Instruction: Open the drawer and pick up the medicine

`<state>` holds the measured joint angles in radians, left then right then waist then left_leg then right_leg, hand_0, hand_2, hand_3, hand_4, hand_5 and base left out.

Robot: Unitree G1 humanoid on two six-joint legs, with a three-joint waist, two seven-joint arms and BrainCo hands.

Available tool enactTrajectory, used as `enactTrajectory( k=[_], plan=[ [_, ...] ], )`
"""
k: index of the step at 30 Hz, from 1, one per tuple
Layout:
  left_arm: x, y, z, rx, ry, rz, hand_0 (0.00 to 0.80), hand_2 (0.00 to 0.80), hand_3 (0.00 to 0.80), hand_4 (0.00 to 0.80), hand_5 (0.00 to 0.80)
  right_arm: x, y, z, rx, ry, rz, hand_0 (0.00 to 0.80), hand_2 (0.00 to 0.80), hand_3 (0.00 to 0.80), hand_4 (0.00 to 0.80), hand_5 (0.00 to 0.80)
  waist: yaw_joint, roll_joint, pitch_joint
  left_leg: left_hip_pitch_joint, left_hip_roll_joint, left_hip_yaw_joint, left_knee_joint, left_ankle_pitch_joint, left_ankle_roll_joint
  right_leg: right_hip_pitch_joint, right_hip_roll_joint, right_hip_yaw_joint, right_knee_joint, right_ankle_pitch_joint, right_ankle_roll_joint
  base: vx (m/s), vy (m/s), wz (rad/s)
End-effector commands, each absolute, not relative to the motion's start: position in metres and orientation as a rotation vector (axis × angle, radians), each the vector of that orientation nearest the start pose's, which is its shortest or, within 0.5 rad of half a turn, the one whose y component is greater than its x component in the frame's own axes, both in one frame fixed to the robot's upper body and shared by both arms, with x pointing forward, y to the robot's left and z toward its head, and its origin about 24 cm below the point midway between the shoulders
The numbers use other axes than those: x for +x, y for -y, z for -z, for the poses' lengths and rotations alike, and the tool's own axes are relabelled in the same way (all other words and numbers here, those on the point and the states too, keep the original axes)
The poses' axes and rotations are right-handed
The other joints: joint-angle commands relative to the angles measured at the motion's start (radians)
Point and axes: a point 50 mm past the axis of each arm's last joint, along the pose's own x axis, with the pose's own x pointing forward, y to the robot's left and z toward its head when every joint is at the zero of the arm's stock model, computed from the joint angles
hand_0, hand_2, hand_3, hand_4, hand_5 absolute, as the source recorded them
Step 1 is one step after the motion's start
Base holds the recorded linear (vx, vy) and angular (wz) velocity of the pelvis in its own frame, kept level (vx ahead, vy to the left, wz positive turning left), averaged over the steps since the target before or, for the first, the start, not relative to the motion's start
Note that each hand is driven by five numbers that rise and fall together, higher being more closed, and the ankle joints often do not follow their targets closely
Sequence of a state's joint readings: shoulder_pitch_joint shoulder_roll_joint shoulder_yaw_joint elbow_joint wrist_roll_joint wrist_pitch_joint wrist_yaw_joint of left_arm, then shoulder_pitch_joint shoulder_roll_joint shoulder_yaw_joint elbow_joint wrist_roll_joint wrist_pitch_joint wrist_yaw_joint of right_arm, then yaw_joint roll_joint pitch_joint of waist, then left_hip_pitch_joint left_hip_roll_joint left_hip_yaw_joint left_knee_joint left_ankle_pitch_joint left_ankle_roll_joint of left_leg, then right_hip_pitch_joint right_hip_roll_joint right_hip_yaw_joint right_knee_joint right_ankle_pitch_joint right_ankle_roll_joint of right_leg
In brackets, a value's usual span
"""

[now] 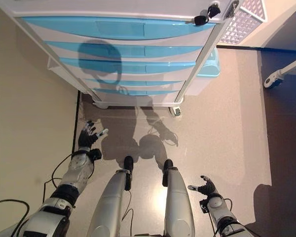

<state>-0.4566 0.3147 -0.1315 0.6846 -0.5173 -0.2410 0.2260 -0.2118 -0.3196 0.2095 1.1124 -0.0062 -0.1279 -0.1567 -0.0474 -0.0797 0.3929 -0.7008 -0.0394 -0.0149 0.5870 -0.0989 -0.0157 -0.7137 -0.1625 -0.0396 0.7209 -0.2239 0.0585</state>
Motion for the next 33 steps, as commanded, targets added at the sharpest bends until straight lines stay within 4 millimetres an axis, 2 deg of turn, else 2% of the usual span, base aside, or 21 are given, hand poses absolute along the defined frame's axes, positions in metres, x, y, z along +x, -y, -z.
enactTrajectory(
  k=[1,3,4,5,9,16,26,29,33],
  plan=[
    [0.341,-0.211,-0.081,-0.251,0.16,-0.236,0.0,0.0,0.0,0.0,0.0,0.188,0.26,0.111,-0.536,-0.791,0.081,0.0,0.0,0.0,0.0,0.0,-0.023,0.004,-0.056,-0.005,-0.032,0.019,0.07,-0.099,0.056,-0.022,-0.008,0.014,-0.107,0.121,0.025,0.0,0.0,0.0],
    [0.347,-0.208,-0.097,-0.325,0.215,-0.215,0.0,0.0,0.0,0.0,0.0,0.189,0.259,0.11,-0.535,-0.789,0.074,0.0,0.0,0.0,0.0,0.0,-0.025,0.003,-0.055,-0.017,-0.032,0.018,0.073,-0.1,0.056,-0.033,-0.006,0.014,-0.105,0.123,0.025,0.0,0.0,0.0],
    [0.347,-0.208,-0.097,-0.325,0.215,-0.215,0.0,0.0,0.0,0.0,0.0,0.189,0.259,0.11,-0.535,-0.789,0.074,0.0,0.0,0.0,0.0,0.0,-0.026,0.003,-0.056,-0.018,-0.032,0.018,0.073,-0.1,0.056,-0.033,-0.006,0.014,-0.105,0.123,0.025,-0.018,-0.004,-0.04],
    [0.351,-0.197,-0.116,-0.451,0.288,-0.173,0.0,0.0,0.0,0.0,0.0,0.192,0.26,0.108,-0.529,-0.78,0.082,0.0,0.0,0.0,0.0,0.0,-0.028,0.001,-0.056,-0.029,-0.031,0.019,0.074,-0.1,0.057,-0.046,-0.004,0.016,-0.103,0.124,0.027,-0.015,0.001,-0.03],
    [0.358,-0.174,-0.14,-0.659,0.353,-0.093,0.0,0.0,0.0,0.0,0.0,0.195,0.259,0.108,-0.55,-0.788,0.065,0.0,0.0,0.0,0.0,0.0,-0.031,0.0,-0.056,-0.042,-0.029,0.019,0.079,-0.102,0.057,-0.058,-0.001,0.015,-0.105,0.127,0.028,0.0,0.0,0.0],
    [0.367,-0.159,-0.163,-0.849,0.4,0.011,0.0,0.0,0.0,0.0,0.0,0.205,0.25,0.104,-0.573,-0.749,0.003,0.0,0.0,0.0,0.0,0.0,-0.047,-0.007,-0.06,-0.048,-0.018,0.028,0.075,-0.103,0.056,-0.073,0.013,0.029,-0.115,0.137,0.03,0.001,0.004,-0.02],
    [0.371,-0.137,-0.194,-0.988,0.46,0.172,0.0,0.0,0.0,0.0,0.0,0.2,0.24,0.109,-0.585,-0.766,-0.072,0.0,0.0,0.0,0.0,0.0,-0.067,-0.029,-0.047,-0.05,-0.002,0.04,0.075,-0.103,0.058,-0.075,0.032,0.035,-0.141,0.155,0.036,-0.001,-0.007,-0.12],
    [0.371,-0.132,-0.197,-1.02,0.463,0.213,0.0,0.0,0.0,0.0,0.0,0.2,0.239,0.11,-0.589,-0.773,-0.092,0.0,0.0,0.0,0.0,0.0,-0.071,-0.032,-0.043,-0.047,0.002,0.041,0.07,-0.101,0.057,-0.075,0.036,0.036,-0.148,0.16,0.036,0.002,-0.005,-0.05],
    [0.371,-0.132,-0.207,-1.008,0.49,0.236,0.0,0.0,0.0,0.0,0.0,0.2,0.24,0.11,-0.598,-0.774,-0.102,0.0,0.0,0.0,0.0,0.0,-0.072,-0.035,-0.039,-0.047,0.005,0.046,0.069,-0.1,0.058,-0.077,0.04,0.039,-0.155,0.167,0.037,-0.001,-0.003,-0.01]
  ],
)
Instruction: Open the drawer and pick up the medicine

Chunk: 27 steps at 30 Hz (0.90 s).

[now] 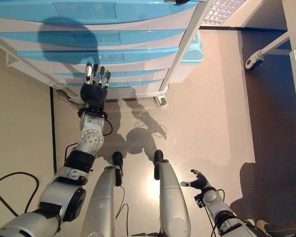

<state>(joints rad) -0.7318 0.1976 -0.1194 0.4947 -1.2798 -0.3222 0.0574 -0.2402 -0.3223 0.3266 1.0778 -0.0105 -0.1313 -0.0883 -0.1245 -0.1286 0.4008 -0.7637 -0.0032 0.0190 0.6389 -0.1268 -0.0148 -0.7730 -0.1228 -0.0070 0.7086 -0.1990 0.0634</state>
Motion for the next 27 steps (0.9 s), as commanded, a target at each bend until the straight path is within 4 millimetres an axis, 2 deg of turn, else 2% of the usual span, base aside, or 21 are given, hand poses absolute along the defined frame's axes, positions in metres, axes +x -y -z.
enactTrajectory(
  k=[1,7,17,19,21,22,23,24,25,26,27],
  plan=[
    [0.371,-0.132,-0.208,-1.002,0.495,0.241,0.0,0.0,0.0,0.0,0.0,0.2,0.24,0.11,-0.598,-0.775,-0.105,0.0,0.0,0.0,0.0,0.0,0.004,0.013,-0.046,0.015,-0.03,0.011,0.019,-0.073,0.057,-0.018,0.001,0.007,-0.141,0.143,0.032,0.0,0.0,0.0],
    [0.371,-0.128,-0.222,-1.003,0.527,0.289,0.0,0.0,0.0,0.0,0.0,0.198,0.24,0.111,-0.615,-0.785,-0.133,0.0,0.0,0.0,0.0,0.0,-0.001,0.011,-0.047,0.012,-0.029,0.01,0.022,-0.073,0.055,-0.022,0.002,0.004,-0.139,0.143,0.031,0.0,-0.006,-0.04],
    [0.362,-0.119,-0.258,-0.995,0.644,0.423,0.0,0.0,0.0,0.0,0.0,0.195,0.239,0.113,-0.601,-0.798,-0.141,0.0,0.0,0.0,0.0,0.0,-0.006,0.009,-0.056,0.009,-0.027,0.005,0.013,-0.068,0.051,-0.024,0.001,0.003,-0.144,0.15,0.033,0.0,0.0,0.0],
    [0.362,-0.119,-0.258,-0.995,0.644,0.423,0.0,0.0,0.0,0.0,0.0,0.195,0.239,0.113,-0.601,-0.798,-0.141,0.0,0.0,0.0,0.0,0.0,-0.005,0.009,-0.056,0.009,-0.027,0.005,0.013,-0.068,0.051,-0.024,0.001,0.003,-0.144,0.15,0.033,0.0,0.0,0.0],
    [0.359,-0.119,-0.269,-0.98,0.684,0.456,0.0,0.0,0.0,0.0,0.0,0.194,0.24,0.113,-0.603,-0.801,-0.149,0.0,0.0,0.0,0.0,0.0,-0.006,0.01,-0.06,0.01,-0.026,0.005,0.011,-0.068,0.05,-0.024,0.001,0.002,-0.144,0.15,0.032,0.052,-0.003,0.0],
    [0.357,-0.119,-0.272,-0.97,0.697,0.466,0.0,0.0,0.0,0.0,0.0,0.192,0.241,0.114,-0.604,-0.807,-0.155,0.0,0.0,0.0,0.0,0.0,-0.003,0.014,-0.066,0.024,-0.024,-0.003,0.016,-0.1,0.045,-0.014,0.007,0.004,-0.132,0.12,0.038,0.11,-0.01,0.01],
    [0.355,-0.117,-0.28,-0.965,0.721,0.492,0.0,0.0,0.0,0.0,0.0,0.19,0.241,0.115,-0.606,-0.815,-0.165,0.0,0.0,0.0,0.0,0.0,-0.003,0.015,-0.07,0.024,-0.024,-0.004,0.014,-0.1,0.045,-0.014,0.008,0.004,-0.133,0.121,0.039,0.0,0.0,0.0],
    [0.355,-0.117,-0.281,-0.965,0.723,0.494,0.0,0.0,0.0,0.0,0.0,0.191,0.241,0.115,-0.606,-0.813,-0.164,0.0,0.0,0.0,0.0,0.0,-0.005,0.011,-0.065,0.011,-0.025,0.004,0.011,-0.07,0.05,-0.022,0.002,0.001,-0.145,0.151,0.034,0.0,0.0,0.0],
    [0.354,-0.115,-0.284,-0.966,0.734,0.505,0.0,0.0,0.0,0.0,0.0,0.189,0.241,0.116,-0.608,-0.821,-0.168,0.0,0.0,0.0,0.0,0.0,-0.003,0.016,-0.072,0.025,-0.024,-0.005,0.013,-0.1,0.045,-0.013,0.007,0.004,-0.134,0.121,0.04,-0.091,-0.003,-0.02],
    [0.352,-0.114,-0.29,-0.96,0.75,0.52,0.0,0.0,0.0,0.0,0.0,0.19,0.241,0.116,-0.609,-0.823,-0.169,0.0,0.0,0.0,0.0,0.0,-0.005,0.013,-0.071,0.011,-0.026,0.001,0.007,-0.067,0.049,-0.022,0.002,0.001,-0.148,0.152,0.035,0.0,0.0,0.0],
    [0.352,-0.114,-0.292,-0.96,0.756,0.527,0.0,0.0,0.0,0.0,0.0,0.189,0.241,0.117,-0.611,-0.828,-0.17,0.0,0.0,0.0,0.0,0.0,-0.006,0.015,-0.072,0.012,-0.026,0.001,0.004,-0.067,0.049,-0.021,0.002,0.001,-0.149,0.152,0.035,0.0,0.0,0.0]
  ],
)
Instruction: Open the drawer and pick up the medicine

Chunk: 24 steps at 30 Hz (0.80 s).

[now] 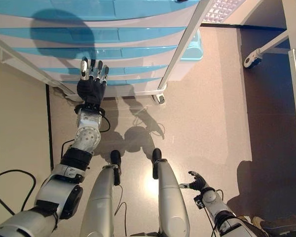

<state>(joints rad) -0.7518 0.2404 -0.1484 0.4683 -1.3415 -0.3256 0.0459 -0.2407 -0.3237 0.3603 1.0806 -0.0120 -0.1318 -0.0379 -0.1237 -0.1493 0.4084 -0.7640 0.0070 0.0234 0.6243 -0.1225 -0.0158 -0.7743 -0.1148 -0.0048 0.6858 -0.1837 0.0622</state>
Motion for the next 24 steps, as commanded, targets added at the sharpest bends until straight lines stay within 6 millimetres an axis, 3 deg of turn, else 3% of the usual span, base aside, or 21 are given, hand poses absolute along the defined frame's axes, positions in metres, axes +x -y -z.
enactTrajectory(
  k=[1,2,17,20,24],
  plan=[
    [0.352,-0.114,-0.292,-0.96,0.754,0.526,0.0,0.0,0.0,0.0,0.0,0.189,0.241,0.117,-0.611,-0.83,-0.171,0.0,0.0,0.0,0.0,0.0,-0.004,0.039,-0.083,0.026,-0.034,-0.012,0.023,-0.103,0.045,-0.011,-0.001,0.001,-0.114,0.107,0.042,0.0,0.0,0.0],
    [0.349,-0.113,-0.3,-0.952,0.775,0.548,0.0,0.0,0.0,0.0,0.0,0.189,0.241,0.117,-0.614,-0.831,-0.177,0.0,0.0,0.0,0.0,0.0,-0.008,0.038,-0.084,0.015,-0.037,-0.006,0.012,-0.069,0.049,-0.018,-0.006,-0.002,-0.131,0.138,0.037,0.0,0.0,0.0],
    [0.348,-0.112,-0.312,-0.91,0.802,0.579,0.0,0.0,0.0,0.0,0.0,0.189,0.242,0.117,-0.618,-0.841,-0.191,0.0,0.0,0.0,0.0,0.0,-0.008,0.046,-0.092,0.027,-0.037,-0.008,0.007,-0.064,0.048,-0.004,-0.007,-0.002,-0.132,0.138,0.035,-0.006,0.0,0.0],
    [0.351,-0.115,-0.307,-0.91,0.788,0.551,0.0,0.0,0.0,0.0,0.0,0.189,0.242,0.117,-0.62,-0.839,-0.189,0.0,0.0,0.0,0.0,0.0,-0.007,0.048,-0.09,0.026,-0.037,-0.007,0.005,-0.063,0.047,-0.005,-0.007,0.0,-0.133,0.141,0.035,0.0,0.0,0.0],
    [0.36,-0.122,-0.284,-0.931,0.714,0.457,0.0,0.0,0.0,0.0,0.0,0.194,0.24,0.115,-0.617,-0.818,-0.176,0.0,0.0,0.0,0.0,0.0,-0.005,0.045,-0.081,0.027,-0.036,-0.007,0.003,-0.058,0.045,-0.003,-0.007,0.002,-0.135,0.143,0.034,0.0,0.0,0.0]
  ],
)
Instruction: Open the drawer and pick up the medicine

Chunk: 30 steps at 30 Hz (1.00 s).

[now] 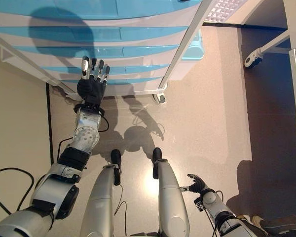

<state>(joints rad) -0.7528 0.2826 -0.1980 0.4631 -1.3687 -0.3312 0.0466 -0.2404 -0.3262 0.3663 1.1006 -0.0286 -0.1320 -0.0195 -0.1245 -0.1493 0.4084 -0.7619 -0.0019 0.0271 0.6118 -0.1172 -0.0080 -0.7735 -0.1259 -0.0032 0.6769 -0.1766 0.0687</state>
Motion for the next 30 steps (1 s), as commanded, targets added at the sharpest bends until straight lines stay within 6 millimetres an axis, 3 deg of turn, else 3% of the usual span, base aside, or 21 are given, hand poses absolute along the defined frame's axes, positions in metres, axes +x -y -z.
enactTrajectory(
  k=[1,4,12,30],
  plan=[
    [0.362,-0.124,-0.28,-0.933,0.699,0.433,0.0,0.0,0.0,0.0,0.0,0.196,0.239,0.114,-0.616,-0.811,-0.175,0.0,0.0,0.0,0.0,0.0,-0.004,0.044,-0.079,0.025,-0.027,-0.011,0.013,-0.062,0.037,-0.004,0.004,-0.001,-0.127,0.136,0.027,0.0,0.0,0.0],
    [0.371,-0.131,-0.258,-0.959,0.627,0.346,0.0,0.0,0.0,0.0,0.0,0.199,0.237,0.112,-0.615,-0.798,-0.166,0.0,0.0,0.0,0.0,0.0,-0.003,0.039,-0.071,0.027,-0.026,-0.009,0.007,-0.057,0.036,-0.002,0.004,-0.002,-0.131,0.14,0.026,0.0,0.0,0.0],
    [0.381,-0.139,-0.229,-0.998,0.531,0.203,0.0,0.0,0.0,0.0,0.0,0.202,0.237,0.111,-0.612,-0.784,-0.135,0.0,0.0,0.0,0.0,0.0,-0.004,0.03,-0.058,0.03,-0.025,-0.011,0.007,-0.054,0.033,-0.001,0.005,-0.003,-0.126,0.138,0.022,0.0,0.0,0.0],
    [0.386,-0.142,-0.204,-1.03,0.443,0.114,0.0,0.0,0.0,0.0,0.0,0.2,0.234,0.112,-0.594,-0.784,-0.121,0.0,0.0,0.0,0.0,0.0,-0.005,0.027,-0.058,0.036,-0.022,-0.01,0.008,-0.053,0.033,0.006,0.004,-0.003,-0.122,0.138,0.021,0.0,0.0,0.0]
  ],
)
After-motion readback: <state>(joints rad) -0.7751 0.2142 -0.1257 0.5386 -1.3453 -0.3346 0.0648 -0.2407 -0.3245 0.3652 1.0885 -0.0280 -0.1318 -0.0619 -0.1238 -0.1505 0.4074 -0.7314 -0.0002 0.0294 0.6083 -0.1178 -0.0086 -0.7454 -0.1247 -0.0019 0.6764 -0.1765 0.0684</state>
